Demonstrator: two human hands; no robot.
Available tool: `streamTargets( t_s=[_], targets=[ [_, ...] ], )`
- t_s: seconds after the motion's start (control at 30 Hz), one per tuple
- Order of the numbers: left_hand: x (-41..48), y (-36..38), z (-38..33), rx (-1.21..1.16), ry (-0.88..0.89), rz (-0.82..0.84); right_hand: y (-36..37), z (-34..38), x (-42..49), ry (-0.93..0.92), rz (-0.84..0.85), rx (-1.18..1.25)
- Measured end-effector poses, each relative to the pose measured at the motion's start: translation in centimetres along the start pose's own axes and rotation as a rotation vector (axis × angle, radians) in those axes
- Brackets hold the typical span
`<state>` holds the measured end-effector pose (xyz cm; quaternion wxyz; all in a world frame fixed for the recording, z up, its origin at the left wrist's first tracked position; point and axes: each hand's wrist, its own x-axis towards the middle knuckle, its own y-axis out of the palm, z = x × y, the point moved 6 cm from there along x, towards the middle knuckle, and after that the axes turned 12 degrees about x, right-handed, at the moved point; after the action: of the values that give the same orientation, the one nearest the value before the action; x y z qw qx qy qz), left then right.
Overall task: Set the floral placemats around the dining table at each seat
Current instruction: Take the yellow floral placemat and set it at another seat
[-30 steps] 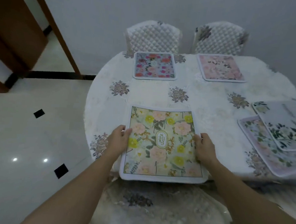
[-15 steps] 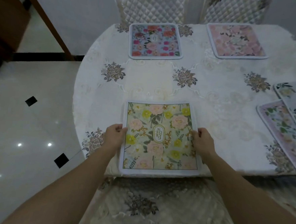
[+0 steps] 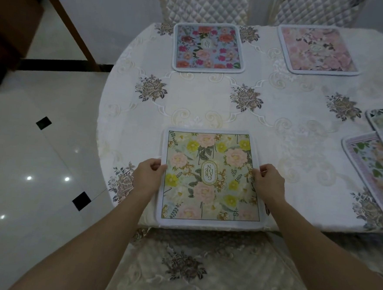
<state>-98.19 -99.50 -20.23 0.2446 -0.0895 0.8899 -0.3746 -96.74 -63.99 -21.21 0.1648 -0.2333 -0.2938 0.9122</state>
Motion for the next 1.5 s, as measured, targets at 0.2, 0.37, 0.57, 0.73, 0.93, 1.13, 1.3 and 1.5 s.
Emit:
streamTargets(
  t_s=[0.2, 0.37, 0.57, 0.73, 0.93, 1.13, 1.3, 1.5],
  targets=[
    [-0.1, -0.1, -0.3, 0.069, 0.025, -0.022, -0.3, 0.0, 0.1, 0.013, -0.008, -0.01],
    [-0.7, -0.3, -1.0, 0.172, 0.103, -0.06, -0.3, -0.3, 0.3, -0.028, -0.007, -0.031],
    [-1.3, 0.5, -1.3, 0.487, 0.302, -0.157, -0.8, 0.3, -0.5, -0.269, -0.088, -0.299],
    [-3.7, 5.2, -4.3, 0.692, 0.655, -0.153, 3.1, 3.4, -2.6, -0.663, -0.056, -0.453],
    [-3.3, 9.8, -3.3, 0.881, 0.747, -0.012, 9.5, 2.9, -3.6, -0.691, 0.22, -0.572],
    [-2.5, 8.3, -1.9, 0.887, 0.646, -0.067, 6.6, 0.9, -2.3, -0.648, 0.171, -0.625],
    [-2.5, 8.4, -2.0, 0.873, 0.642, -0.037, 6.6, 0.9, -2.2, -0.602, 0.153, -0.594],
    [-3.4, 6.7, -4.5, 0.848, 0.588, 0.059, 5.5, 2.2, -1.9, -0.537, 0.3, -0.623]
  ],
)
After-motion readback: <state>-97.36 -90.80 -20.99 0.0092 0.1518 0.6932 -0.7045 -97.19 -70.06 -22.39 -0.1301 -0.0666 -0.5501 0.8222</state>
